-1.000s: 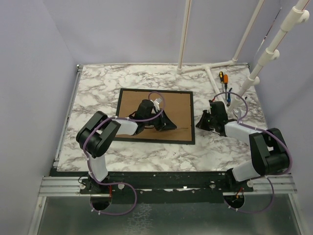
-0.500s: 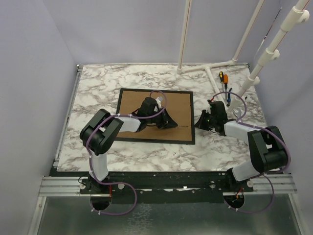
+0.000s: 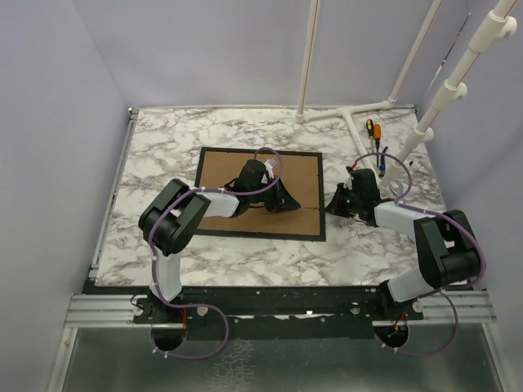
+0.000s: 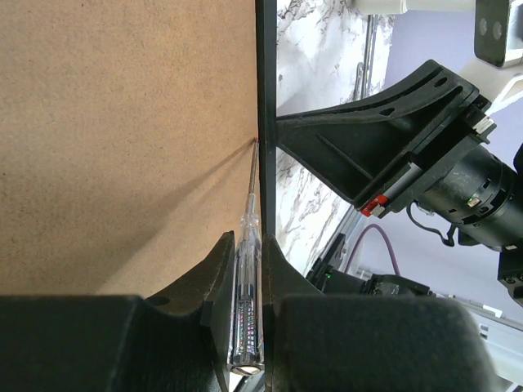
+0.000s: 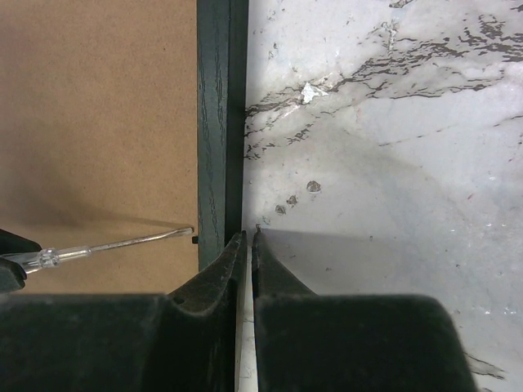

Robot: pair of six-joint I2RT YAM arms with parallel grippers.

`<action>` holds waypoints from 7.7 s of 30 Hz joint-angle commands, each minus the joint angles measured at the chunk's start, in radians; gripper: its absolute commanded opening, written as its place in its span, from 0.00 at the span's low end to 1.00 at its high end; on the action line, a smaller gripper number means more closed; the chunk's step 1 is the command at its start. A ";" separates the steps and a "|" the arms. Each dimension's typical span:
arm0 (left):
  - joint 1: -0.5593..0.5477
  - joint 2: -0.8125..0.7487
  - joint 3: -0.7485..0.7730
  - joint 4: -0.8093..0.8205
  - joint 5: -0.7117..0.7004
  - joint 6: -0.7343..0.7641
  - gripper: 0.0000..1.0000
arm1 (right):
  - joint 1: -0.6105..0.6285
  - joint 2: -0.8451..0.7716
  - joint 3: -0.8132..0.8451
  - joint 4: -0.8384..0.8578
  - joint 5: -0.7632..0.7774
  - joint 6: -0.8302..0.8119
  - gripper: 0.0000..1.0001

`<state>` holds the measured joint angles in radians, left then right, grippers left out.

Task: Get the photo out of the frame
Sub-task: Release the photo frame item from the photo frame.

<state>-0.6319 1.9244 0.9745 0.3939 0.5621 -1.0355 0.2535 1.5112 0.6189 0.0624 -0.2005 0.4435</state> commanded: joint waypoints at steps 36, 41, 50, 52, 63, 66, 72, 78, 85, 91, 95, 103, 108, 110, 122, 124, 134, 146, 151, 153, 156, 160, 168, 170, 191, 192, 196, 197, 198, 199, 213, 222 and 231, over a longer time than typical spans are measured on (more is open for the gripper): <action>-0.009 -0.018 0.010 -0.122 -0.033 0.071 0.00 | -0.130 -0.079 -0.150 0.226 -0.285 0.129 0.36; -0.009 -0.019 0.009 -0.122 -0.030 0.072 0.00 | -0.131 -0.022 -0.144 0.250 -0.329 0.134 0.35; -0.009 -0.016 0.014 -0.122 -0.024 0.072 0.00 | -0.132 0.040 -0.122 0.223 -0.278 0.135 0.25; -0.009 -0.015 0.015 -0.122 -0.022 0.072 0.00 | -0.132 0.060 -0.115 0.229 -0.284 0.136 0.25; -0.006 -0.029 0.013 -0.151 -0.019 0.085 0.00 | -0.133 0.058 -0.150 0.305 -0.261 0.148 0.22; -0.005 -0.037 0.009 -0.156 -0.012 0.088 0.00 | -0.132 0.054 -0.148 0.306 -0.258 0.145 0.21; 0.001 -0.036 0.011 -0.156 0.003 0.083 0.00 | -0.132 0.037 -0.158 0.327 -0.256 0.147 0.21; 0.001 -0.024 0.020 -0.156 0.010 0.080 0.00 | -0.132 0.051 -0.154 0.334 -0.271 0.146 0.21; 0.001 -0.008 0.030 -0.153 0.018 0.066 0.00 | -0.132 0.052 -0.154 0.337 -0.275 0.142 0.21; 0.001 0.012 0.030 -0.128 0.031 0.025 0.00 | -0.132 0.053 -0.154 0.338 -0.280 0.139 0.21; 0.001 0.022 0.012 -0.083 0.037 -0.039 0.00 | -0.132 0.051 -0.154 0.337 -0.280 0.138 0.20; 0.003 0.058 -0.006 -0.009 0.037 -0.153 0.00 | -0.132 0.052 -0.154 0.337 -0.286 0.139 0.20; 0.005 0.061 -0.012 0.006 0.031 -0.173 0.00 | -0.132 0.056 -0.154 0.338 -0.295 0.139 0.20; 0.005 0.067 -0.009 0.012 0.038 -0.177 0.00 | -0.132 0.060 -0.153 0.339 -0.300 0.138 0.20; 0.000 0.071 0.005 0.013 0.050 -0.201 0.00 | -0.132 0.083 -0.150 0.359 -0.344 0.123 0.11; -0.004 0.071 0.010 0.013 0.049 -0.204 0.00 | -0.132 0.090 -0.149 0.362 -0.353 0.123 0.10; -0.030 0.074 0.037 0.013 0.037 -0.227 0.00 | -0.132 0.106 -0.148 0.375 -0.384 0.118 0.10; -0.066 0.085 0.090 0.013 0.029 -0.257 0.00 | -0.131 0.112 -0.151 0.385 -0.402 0.123 0.10; -0.085 0.090 0.113 0.014 0.021 -0.276 0.00 | -0.131 0.111 -0.155 0.390 -0.410 0.123 0.08; -0.092 0.088 0.122 0.013 0.019 -0.284 0.00 | -0.131 0.109 -0.157 0.393 -0.412 0.123 0.07; -0.101 0.087 0.137 0.014 0.014 -0.301 0.00 | -0.129 0.106 -0.161 0.397 -0.414 0.126 0.08; -0.117 0.091 0.167 0.006 0.010 -0.335 0.00 | -0.126 0.105 -0.163 0.399 -0.410 0.125 0.08; -0.134 0.097 0.257 -0.111 -0.032 -0.344 0.00 | -0.112 0.094 -0.163 0.391 -0.392 0.120 0.08; -0.135 0.102 0.281 -0.140 -0.037 -0.341 0.00 | -0.107 0.091 -0.165 0.388 -0.387 0.119 0.08; -0.202 0.208 0.653 -0.582 -0.115 -0.342 0.00 | -0.019 0.048 -0.145 0.318 -0.262 0.075 0.07; -0.206 0.216 0.671 -0.603 -0.120 -0.350 0.00 | -0.015 0.048 -0.144 0.315 -0.255 0.074 0.07; -0.218 0.255 0.769 -0.691 -0.143 -0.356 0.00 | -0.003 0.040 -0.141 0.305 -0.234 0.069 0.07; -0.222 0.265 0.793 -0.704 -0.145 -0.359 0.00 | 0.000 0.039 -0.140 0.304 -0.233 0.068 0.07; -0.226 0.277 0.818 -0.718 -0.147 -0.361 0.00 | 0.003 0.038 -0.141 0.304 -0.231 0.066 0.07; -0.230 0.288 0.834 -0.732 -0.146 -0.364 0.00 | 0.005 0.038 -0.142 0.305 -0.229 0.066 0.07; -0.221 0.240 0.826 -0.799 -0.200 -0.333 0.00 | 0.015 -0.048 -0.163 0.271 -0.140 0.069 0.08; -0.139 -0.046 0.544 -0.778 -0.255 -0.174 0.00 | 0.015 -0.378 -0.168 0.142 -0.043 0.102 0.19; -0.040 -0.305 0.350 -0.752 -0.266 -0.069 0.00 | 0.014 -0.737 0.125 -0.270 0.019 0.202 0.87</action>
<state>-0.7082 1.7092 1.3941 -0.3748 0.3309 -1.1858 0.2672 0.8604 0.5648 0.0448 -0.2306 0.5755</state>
